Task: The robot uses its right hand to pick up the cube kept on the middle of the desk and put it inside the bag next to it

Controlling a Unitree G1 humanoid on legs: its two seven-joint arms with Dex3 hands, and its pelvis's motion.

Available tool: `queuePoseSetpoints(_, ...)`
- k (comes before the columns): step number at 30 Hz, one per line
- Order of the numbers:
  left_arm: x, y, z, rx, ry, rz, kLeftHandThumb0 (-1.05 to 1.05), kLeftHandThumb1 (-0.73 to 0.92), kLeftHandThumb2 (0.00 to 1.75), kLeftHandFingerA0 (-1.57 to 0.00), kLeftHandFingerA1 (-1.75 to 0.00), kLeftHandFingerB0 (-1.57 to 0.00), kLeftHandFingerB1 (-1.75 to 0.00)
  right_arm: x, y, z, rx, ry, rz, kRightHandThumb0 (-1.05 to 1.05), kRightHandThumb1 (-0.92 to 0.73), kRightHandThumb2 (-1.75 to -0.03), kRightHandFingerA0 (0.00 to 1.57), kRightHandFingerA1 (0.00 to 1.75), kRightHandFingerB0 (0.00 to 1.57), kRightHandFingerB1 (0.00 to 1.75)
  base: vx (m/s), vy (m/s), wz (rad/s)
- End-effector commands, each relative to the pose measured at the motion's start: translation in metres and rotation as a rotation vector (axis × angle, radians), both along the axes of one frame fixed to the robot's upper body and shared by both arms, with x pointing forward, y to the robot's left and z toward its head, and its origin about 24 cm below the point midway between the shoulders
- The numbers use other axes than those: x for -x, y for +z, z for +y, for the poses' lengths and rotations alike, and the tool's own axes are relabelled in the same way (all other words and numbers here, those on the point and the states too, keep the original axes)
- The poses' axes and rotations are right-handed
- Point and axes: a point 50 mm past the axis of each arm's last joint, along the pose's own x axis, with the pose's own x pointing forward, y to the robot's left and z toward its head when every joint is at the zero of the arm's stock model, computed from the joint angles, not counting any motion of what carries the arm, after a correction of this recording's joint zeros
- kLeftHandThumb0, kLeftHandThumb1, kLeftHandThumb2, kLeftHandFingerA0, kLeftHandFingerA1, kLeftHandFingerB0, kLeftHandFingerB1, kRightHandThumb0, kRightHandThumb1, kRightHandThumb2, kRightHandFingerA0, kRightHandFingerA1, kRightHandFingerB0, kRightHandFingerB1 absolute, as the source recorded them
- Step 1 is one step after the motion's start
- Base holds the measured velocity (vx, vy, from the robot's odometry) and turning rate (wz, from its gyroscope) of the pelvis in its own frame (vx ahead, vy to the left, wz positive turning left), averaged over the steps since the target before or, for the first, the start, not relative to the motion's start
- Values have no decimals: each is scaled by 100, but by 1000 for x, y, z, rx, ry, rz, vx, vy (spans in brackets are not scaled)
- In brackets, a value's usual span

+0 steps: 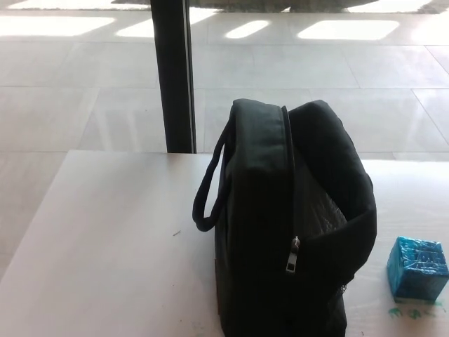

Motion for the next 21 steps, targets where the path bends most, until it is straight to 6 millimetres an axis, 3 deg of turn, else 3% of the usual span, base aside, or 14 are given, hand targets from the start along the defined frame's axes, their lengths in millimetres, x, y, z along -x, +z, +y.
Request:
queuePoseSetpoints(1,1,7,8,132,38,-90,-105,54,87,-39,-148,-30,-143,0,18,-16,-47,-43,-90,-70,-79,-64,25,44,22,31,0,0,0)
queuePoseSetpoints(2,1,7,8,132,38,-89,-105,54,89,-39,-149,-31,-144,-1,27,-19,-26,-57,-108,-71,-80,-64,27,46,21,33,0,0,0)
queuePoseSetpoints(3,1,7,8,139,40,-93,-105,54,87,-39,-150,-32,-142,-2,31,-20,-24,-66,-124,-72,-63,-97,26,56,13,45,0,0,0)
queuePoseSetpoints(5,0,8,8,152,50,-100,-105,53,87,-40,-150,-32,-142,-13,48,-27,-22,-116,-220,-70,-63,-97,26,59,12,45,0,0,0)
queuePoseSetpoints(6,0,8,8,151,51,-98,-105,54,86,-40,-149,-31,-141,-16,54,-30,-20,-129,-244,-67,-79,-64,29,54,20,33,0,0,0)
queuePoseSetpoints(7,1,8,9,150,50,-96,-105,53,86,-41,-150,-32,-141,-20,60,-33,-11,-145,-267,-70,-64,-96,25,58,13,45,0,0,0)
queuePoseSetpoints(12,1,9,10,144,47,-101,-105,53,86,-40,-149,-36,-143,-45,94,-47,22,-195,-386,-70,-64,-95,20,53,10,42,0,0,0)
queuePoseSetpoints(14,0,9,10,145,45,-102,-105,53,86,-40,-149,-35,-143,-55,112,-48,29,-182,-450,-72,-62,-94,16,53,12,44,0,0,0)
queuePoseSetpoints(15,0,9,10,145,53,-100,-105,53,88,-42,-150,-31,-144,-71,132,-52,62,-182,-520,-73,-62,-93,16,53,13,44,0,0,0)
queuePoseSetpoints(16,1,9,10,144,48,-101,-105,54,88,-41,-150,-30,-144,-77,139,-53,61,-189,-546,-71,-77,-63,19,46,19,34,0,0,0)
queuePoseSetpoints(17,1,9,10,144,46,-101,-105,54,88,-41,-150,-30,-144,-80,143,-54,61,-192,-557,-71,-77,-63,19,46,19,34,0,0,0)
queuePoseSetpoints(18,1,9,10,144,46,-101,-105,56,85,-40,-149,-30,-140,-92,158,-55,73,-168,-610,-74,-62,-93,16,51,12,44,0,0,0)
queuePoseSetpoints(21,4,7,11,150,52,-99,-105,55,85,-40,-149,-30,-140,-105,173,-56,57,-134,-670,-74,-62,-92,13,48,8,41,0,0,0)
